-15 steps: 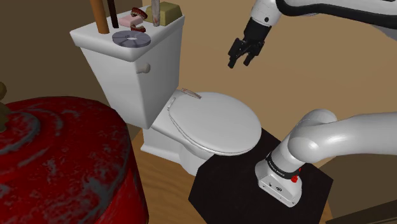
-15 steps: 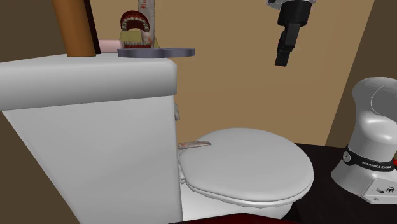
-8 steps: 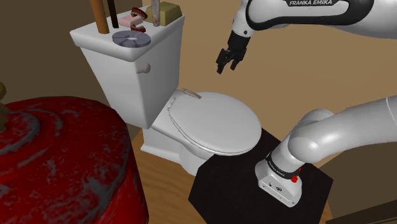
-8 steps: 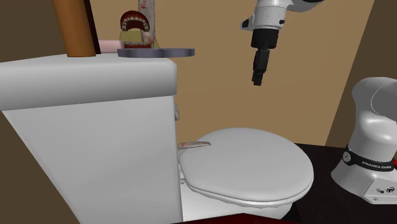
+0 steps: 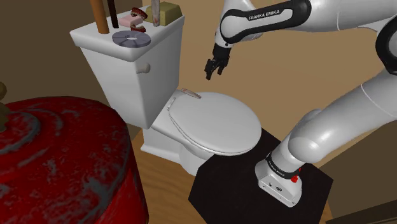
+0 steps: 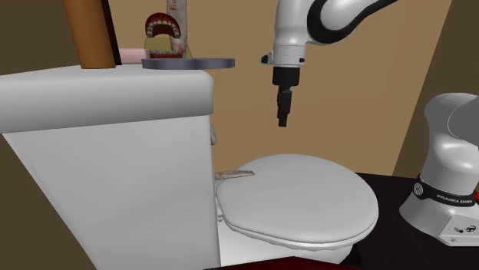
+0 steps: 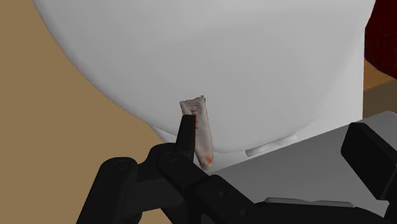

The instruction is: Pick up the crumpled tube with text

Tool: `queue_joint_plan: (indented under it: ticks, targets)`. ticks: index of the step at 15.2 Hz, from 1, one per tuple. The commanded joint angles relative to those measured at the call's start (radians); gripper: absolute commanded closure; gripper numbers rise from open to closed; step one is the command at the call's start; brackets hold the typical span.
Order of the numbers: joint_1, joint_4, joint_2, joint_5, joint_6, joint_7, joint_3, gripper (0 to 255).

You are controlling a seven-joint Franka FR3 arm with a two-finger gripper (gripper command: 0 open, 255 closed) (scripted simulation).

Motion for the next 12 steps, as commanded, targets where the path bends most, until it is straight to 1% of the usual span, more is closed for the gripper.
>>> queue_joint_plan:
  ticks: [1, 7, 12]
  targets:
    - [0.001, 0.038, 0.083, -0.003, 0.034, -0.037, -0.008, 0]
    - [-0.001, 0.172, 0.324, -0.005, 0.106, -0.131, -0.015, 0]
    - [-0.008, 0.318, 0.526, -0.011, 0.136, -0.198, -0.011, 0]
